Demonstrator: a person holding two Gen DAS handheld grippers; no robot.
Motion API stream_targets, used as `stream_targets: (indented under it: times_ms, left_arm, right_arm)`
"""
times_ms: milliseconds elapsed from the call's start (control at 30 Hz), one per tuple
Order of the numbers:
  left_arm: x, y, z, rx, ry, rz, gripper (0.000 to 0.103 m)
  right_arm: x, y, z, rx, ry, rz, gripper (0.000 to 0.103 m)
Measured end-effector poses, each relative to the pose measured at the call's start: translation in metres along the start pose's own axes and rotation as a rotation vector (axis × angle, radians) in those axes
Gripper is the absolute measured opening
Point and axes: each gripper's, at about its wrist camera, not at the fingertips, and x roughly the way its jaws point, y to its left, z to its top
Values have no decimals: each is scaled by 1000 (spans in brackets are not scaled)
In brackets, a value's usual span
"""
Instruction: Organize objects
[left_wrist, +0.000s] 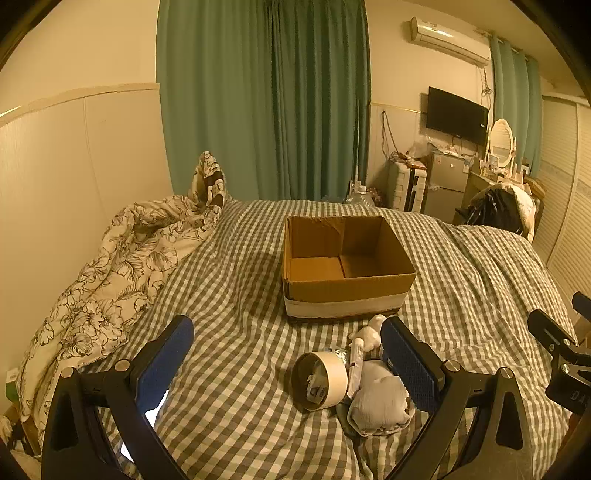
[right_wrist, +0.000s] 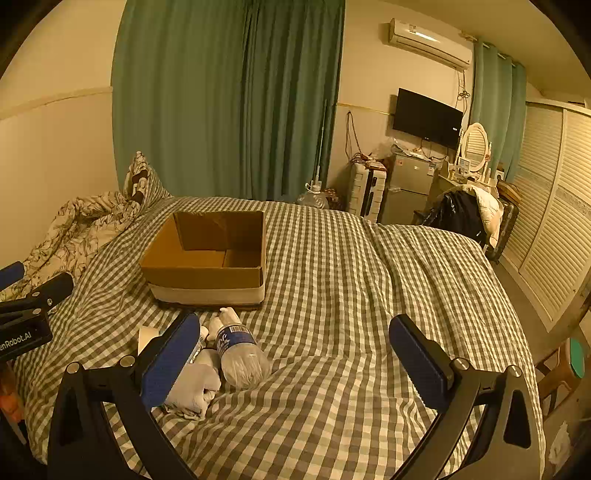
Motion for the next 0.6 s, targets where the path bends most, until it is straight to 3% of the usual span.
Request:
stream_targets:
  times_ms: [600]
  left_arm:
    - [3,1,-3,5,20,15,103]
  right_arm:
    - [2,2,0,-10,12,42,103]
